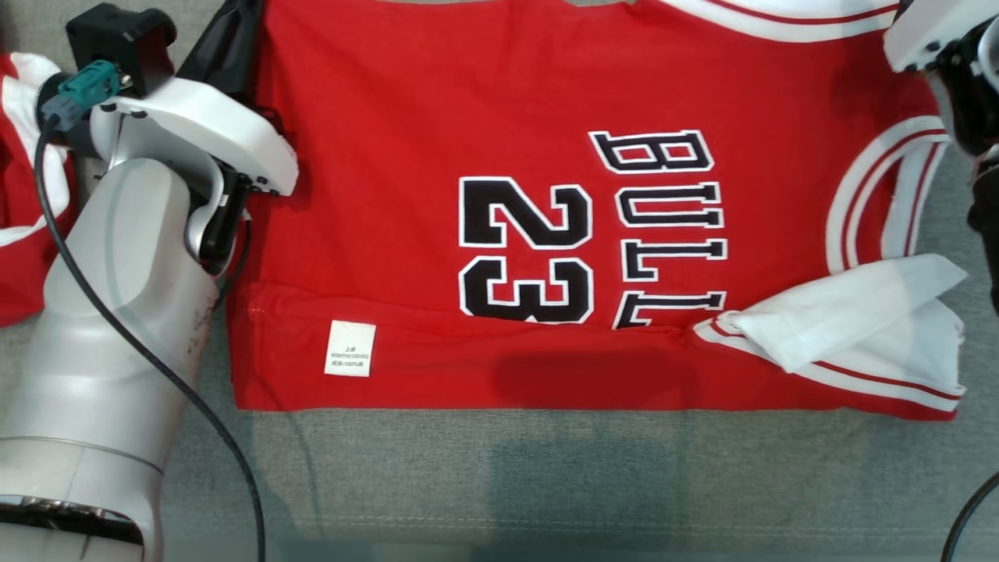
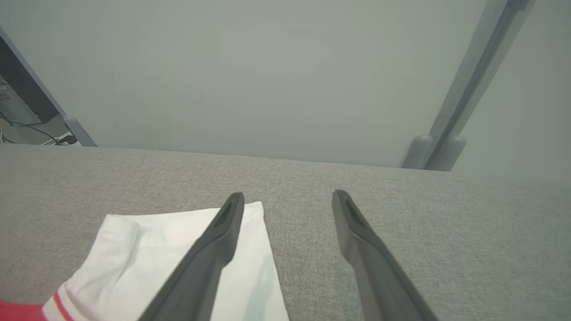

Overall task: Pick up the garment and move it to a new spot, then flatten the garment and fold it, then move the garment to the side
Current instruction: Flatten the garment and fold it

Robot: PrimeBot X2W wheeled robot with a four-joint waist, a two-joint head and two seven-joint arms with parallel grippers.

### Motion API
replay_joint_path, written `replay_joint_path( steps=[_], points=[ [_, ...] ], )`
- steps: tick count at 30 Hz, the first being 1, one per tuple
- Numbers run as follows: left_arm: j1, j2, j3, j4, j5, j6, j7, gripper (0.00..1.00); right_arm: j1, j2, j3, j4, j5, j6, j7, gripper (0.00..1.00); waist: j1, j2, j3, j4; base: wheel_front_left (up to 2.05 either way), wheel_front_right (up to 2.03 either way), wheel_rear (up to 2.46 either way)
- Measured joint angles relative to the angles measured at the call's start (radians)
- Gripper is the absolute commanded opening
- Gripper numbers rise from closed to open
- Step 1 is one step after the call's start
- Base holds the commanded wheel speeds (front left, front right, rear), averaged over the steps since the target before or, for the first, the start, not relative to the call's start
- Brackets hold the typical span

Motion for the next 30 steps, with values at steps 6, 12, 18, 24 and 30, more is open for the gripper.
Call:
replay_joint_path(
  steps=[6,12,18,24,30],
  points=[
    [0.001,-0.042,0.021,-0.047,0.022,-0.001,0.0,0.0,-0.107,-0.019,0.002,0.115,0.001,0.0,0.099,1.0,0.0,0.0,0.039,0.042,0.0,0.0,0.0],
    [0.0,-0.071,0.037,-0.075,0.047,-0.003,-0.006,0.0,-0.187,-0.025,0.016,0.186,-0.009,0.0,0.153,1.0,0.0,0.0,0.07,0.071,0.0,0.0,0.0],
    [-0.002,-0.088,0.048,-0.088,0.063,-0.011,-0.006,0.0,-0.234,-0.011,0.039,0.254,-0.015,0.0,0.201,1.0,0.0,0.0,0.083,0.089,0.0,0.0,0.0],
    [-0.002,-0.103,0.05,-0.087,0.069,-0.011,-0.006,0.0,-0.264,-0.011,0.047,0.301,-0.017,0.0,0.214,1.0,0.0,0.0,0.082,0.101,0.0,0.0,0.0],
    [-0.004,-0.112,0.047,-0.088,0.069,-0.012,-0.007,0.0,-0.301,-0.009,0.035,0.346,-0.033,0.0,0.224,0.89,0.0,0.0,0.09,0.111,0.0,0.0,0.0]
  ],
)
